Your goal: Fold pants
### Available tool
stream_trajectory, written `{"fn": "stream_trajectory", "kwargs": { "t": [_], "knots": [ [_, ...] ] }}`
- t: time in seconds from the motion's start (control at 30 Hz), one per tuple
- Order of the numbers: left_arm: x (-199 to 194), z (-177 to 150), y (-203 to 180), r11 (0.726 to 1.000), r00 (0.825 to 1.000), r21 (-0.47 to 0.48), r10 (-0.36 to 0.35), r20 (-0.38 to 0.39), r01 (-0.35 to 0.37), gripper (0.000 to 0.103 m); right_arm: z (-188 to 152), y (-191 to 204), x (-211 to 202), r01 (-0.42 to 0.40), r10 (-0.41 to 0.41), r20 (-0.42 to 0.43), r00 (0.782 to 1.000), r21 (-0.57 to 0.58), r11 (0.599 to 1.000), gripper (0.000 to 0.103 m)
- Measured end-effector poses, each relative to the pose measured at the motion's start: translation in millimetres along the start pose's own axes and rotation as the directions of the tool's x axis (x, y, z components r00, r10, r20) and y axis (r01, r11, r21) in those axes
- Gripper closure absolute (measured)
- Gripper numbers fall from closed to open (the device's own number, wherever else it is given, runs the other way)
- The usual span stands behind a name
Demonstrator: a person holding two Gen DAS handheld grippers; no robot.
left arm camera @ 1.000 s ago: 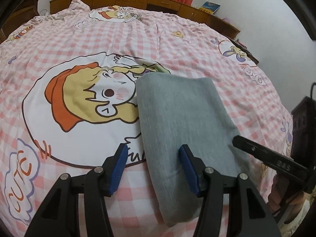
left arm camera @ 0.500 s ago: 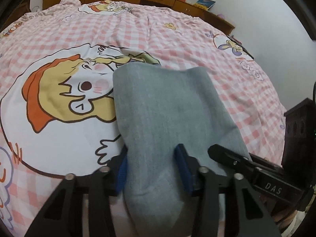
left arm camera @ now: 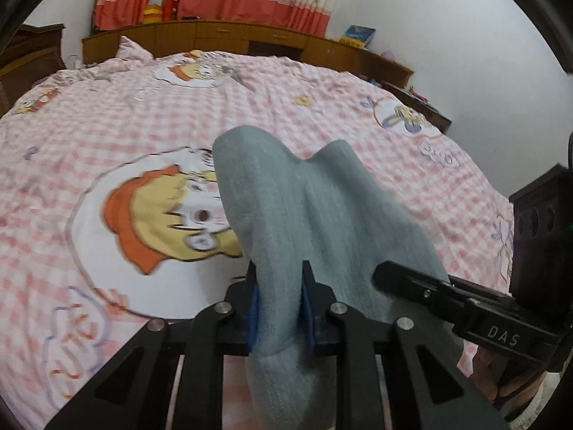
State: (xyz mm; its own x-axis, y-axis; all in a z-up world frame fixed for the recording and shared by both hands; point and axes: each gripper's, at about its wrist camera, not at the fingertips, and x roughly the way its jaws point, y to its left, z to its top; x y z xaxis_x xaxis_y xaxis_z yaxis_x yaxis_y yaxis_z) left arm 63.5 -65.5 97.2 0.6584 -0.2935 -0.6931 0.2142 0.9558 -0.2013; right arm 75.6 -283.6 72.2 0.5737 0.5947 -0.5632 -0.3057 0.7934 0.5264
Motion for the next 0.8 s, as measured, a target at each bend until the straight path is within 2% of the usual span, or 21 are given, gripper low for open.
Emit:
{"fn": "stream_trajectory", "kwargs": {
  "t": [0.13, 0.2, 0.3, 0.4, 0.47, 0.53, 0.57, 0.6, 0.73, 0.8],
  "knots": [
    [-9.3, -3.1, 27.6, 0.999, 0.999, 0.007, 0.038, -0.01, -0.038, 0.083, -3.9, 27.1, 17.6, -0.022, 0.022, -0.014, 1.0, -0.019, 1.0, 0.084],
    [-4.4, -6.0, 40.9, 0.999, 0.999, 0.001, 0.042, -0.021, -0.042, 0.083, -8.8, 38.1, 32.1, -0.004, 0.003, -0.028, 1.0, -0.03, 1.0, 0.084],
    [13.8, -15.1, 63.5, 0.997, 0.997, -0.061, 0.034, -0.07, -0.039, 0.08, -16.0, 41.0, 51.0, 0.046, -0.049, -0.055, 0.997, -0.051, 0.998, 0.084],
    [27.8, -29.0, 76.9, 0.995, 0.995, -0.09, 0.042, -0.088, -0.05, 0.07, -22.1, 34.3, 71.0, 0.103, -0.108, -0.085, 0.99, -0.063, 0.993, 0.081],
    [27.7, -35.5, 82.3, 0.994, 0.997, -0.098, 0.049, -0.068, -0.055, 0.056, -23.5, 28.4, 76.3, 0.115, -0.121, -0.095, 0.988, -0.069, 0.991, 0.078],
    [28.2, -38.3, 86.4, 0.991, 0.995, -0.107, 0.07, -0.066, -0.077, 0.045, -25.2, 23.7, 80.1, 0.134, -0.144, -0.115, 0.983, -0.092, 0.987, 0.065],
    [28.1, -38.1, 88.8, 0.991, 0.996, -0.113, 0.062, -0.07, -0.07, 0.045, -25.1, 21.6, 80.7, 0.141, -0.154, -0.123, 0.98, -0.104, 0.984, 0.059],
    [26.1, -37.5, 91.9, 0.991, 0.996, -0.122, 0.052, -0.071, -0.06, 0.045, -23.9, 19.3, 79.8, 0.137, -0.151, -0.131, 0.98, -0.11, 0.984, 0.056],
    [7.2, -28.6, 88.6, 0.99, 0.995, -0.114, 0.081, -0.057, -0.087, 0.047, -17.7, 24.4, 66.6, 0.147, -0.167, -0.157, 0.973, -0.129, 0.981, 0.056],
    [-7.3, -21.9, 83.6, 0.993, 0.998, -0.102, 0.047, -0.03, -0.05, 0.047, -13.8, 32.0, 58.2, 0.175, -0.202, -0.149, 0.968, -0.178, 0.968, 0.056]
  ]
}}
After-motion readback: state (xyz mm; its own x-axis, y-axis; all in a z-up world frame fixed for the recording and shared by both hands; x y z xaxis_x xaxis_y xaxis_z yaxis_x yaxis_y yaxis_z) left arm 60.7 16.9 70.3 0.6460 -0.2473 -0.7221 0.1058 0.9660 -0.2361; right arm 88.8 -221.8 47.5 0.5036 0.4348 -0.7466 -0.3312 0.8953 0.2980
